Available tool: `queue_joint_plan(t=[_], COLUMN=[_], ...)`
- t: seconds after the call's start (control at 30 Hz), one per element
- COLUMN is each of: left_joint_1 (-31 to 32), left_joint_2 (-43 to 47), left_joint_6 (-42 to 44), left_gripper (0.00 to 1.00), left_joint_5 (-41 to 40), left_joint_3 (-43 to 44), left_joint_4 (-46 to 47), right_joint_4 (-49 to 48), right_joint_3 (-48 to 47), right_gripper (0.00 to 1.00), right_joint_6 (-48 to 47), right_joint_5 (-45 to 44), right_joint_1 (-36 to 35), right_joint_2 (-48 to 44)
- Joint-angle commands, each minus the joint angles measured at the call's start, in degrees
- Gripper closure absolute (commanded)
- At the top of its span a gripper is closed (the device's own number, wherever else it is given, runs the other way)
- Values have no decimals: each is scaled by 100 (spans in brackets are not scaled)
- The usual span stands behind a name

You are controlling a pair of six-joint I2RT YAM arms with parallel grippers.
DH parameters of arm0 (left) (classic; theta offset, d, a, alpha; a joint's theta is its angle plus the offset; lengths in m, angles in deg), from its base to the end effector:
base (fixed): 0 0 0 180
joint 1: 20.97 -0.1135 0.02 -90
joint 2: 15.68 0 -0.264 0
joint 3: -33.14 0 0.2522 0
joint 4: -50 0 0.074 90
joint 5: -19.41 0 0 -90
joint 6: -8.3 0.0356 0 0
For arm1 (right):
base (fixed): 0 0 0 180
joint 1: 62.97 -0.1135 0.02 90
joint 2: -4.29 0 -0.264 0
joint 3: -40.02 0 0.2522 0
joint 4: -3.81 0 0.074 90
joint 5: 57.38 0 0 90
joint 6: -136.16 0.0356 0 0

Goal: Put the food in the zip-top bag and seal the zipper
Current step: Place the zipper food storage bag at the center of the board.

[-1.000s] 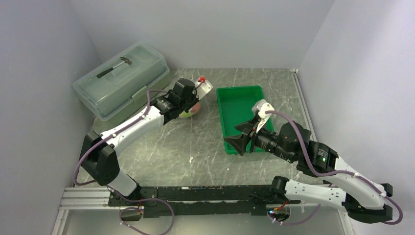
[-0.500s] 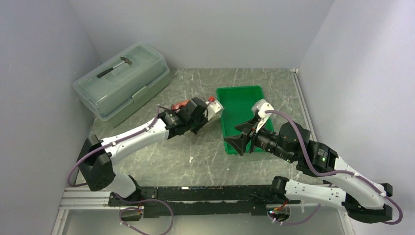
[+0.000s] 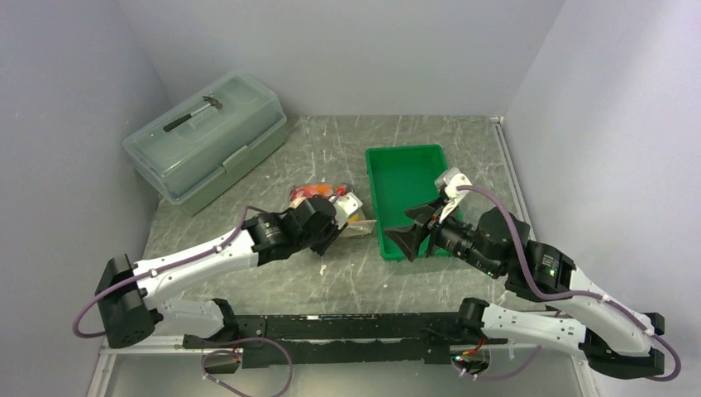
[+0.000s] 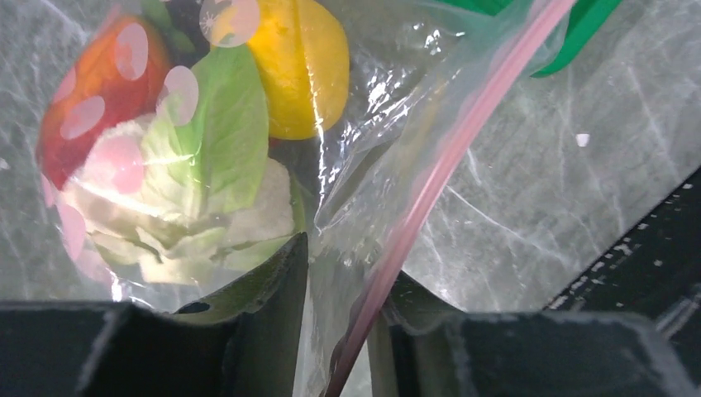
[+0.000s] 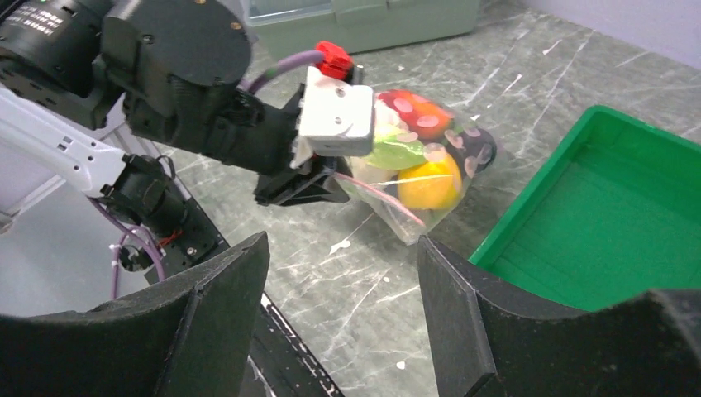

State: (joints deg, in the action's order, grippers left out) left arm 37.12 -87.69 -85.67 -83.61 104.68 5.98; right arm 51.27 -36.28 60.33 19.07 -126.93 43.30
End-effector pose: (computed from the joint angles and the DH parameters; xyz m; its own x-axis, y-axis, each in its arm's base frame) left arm 0.1486 -0.2234 0.2864 -0.4209 0.5484 -0.7226 0.7147 0.6910 0.1081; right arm 0.0612 0.1063 0.4133 -0.2642 0.0014 -0.9645 -0.7298 0.6535 0.2008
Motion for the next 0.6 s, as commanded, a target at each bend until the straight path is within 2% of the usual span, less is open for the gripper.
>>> queue_joint_plan(t=[0.0, 0.13, 0.2, 0.23, 0.27, 0.3, 0.57], left_joint_1=[71, 80, 88, 97, 112, 129, 186], left_joint_2=[488, 725, 814, 858, 894, 932, 1383], left_joint_6=[-519, -734, -839, -884, -920, -967, -1124], left_gripper=[62, 46, 44, 36, 13, 2, 0], left_joint_5=[393, 627, 695, 740, 778, 792, 820], left_joint_3=[-257, -459, -533, -545, -548, -548, -351], left_joint_4=[252, 362, 391, 392, 392, 392, 229], right_joint_4=[-128, -109, -109, -116, -122, -126, -109], right_joint_3=[91, 102, 112, 119, 122, 120, 103], right_gripper=[30, 29, 29, 29, 29, 29, 28], right_joint_6=[161, 206, 225, 226, 226, 234, 248], right_joint_5=[-321, -337, -357, -360, -367, -381, -534], right_joint_1=[7, 11, 7, 7, 7, 7, 7], right_joint_2=[-136, -54, -25, -12, 3, 16, 149])
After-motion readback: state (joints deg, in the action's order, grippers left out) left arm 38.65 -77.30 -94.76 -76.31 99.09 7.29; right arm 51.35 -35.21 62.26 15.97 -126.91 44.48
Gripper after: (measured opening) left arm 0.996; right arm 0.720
